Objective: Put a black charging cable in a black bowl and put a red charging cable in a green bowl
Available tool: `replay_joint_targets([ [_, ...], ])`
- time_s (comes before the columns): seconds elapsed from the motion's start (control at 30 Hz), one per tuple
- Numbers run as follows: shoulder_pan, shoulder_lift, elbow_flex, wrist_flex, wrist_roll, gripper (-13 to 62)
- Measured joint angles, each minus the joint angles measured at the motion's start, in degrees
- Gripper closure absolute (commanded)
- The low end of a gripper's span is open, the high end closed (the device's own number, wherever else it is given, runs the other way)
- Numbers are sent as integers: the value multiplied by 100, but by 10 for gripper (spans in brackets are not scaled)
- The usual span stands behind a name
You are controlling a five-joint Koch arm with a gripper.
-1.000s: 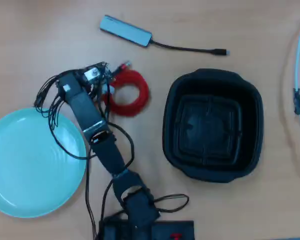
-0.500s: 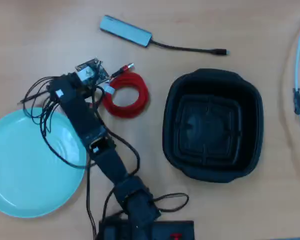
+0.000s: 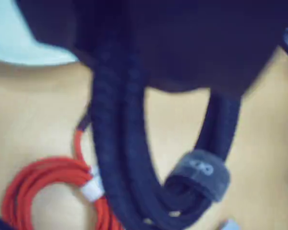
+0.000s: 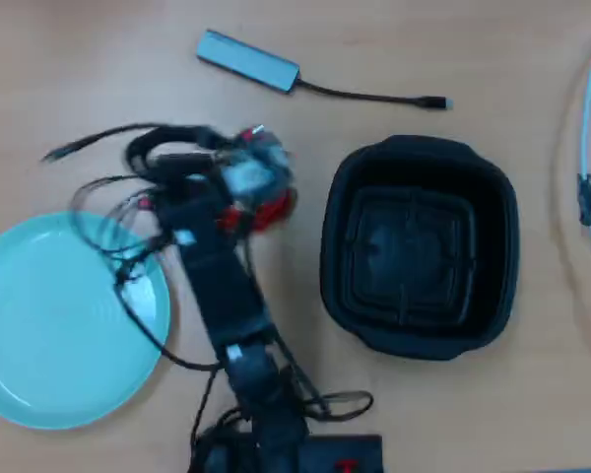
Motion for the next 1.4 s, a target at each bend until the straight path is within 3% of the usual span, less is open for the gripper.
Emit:
replay_joint_targets([
  [0.17,1283,598,79,193,62,572],
  [0.37,3349,1046,1775,255,70,572],
  [0.5,4412,1081,2118,255,70,572],
  [0.73,5476,1081,2610,255,70,573],
  [0.93,5511,457,2909,255,387,558],
  [1.03,5212,70,2927,246,554,454],
  [1.23,5019,53,2909,246,571,62],
  [1.33,4931,53,2909,246,571,-38],
  [1.4,4808,53,2909,246,571,-61],
])
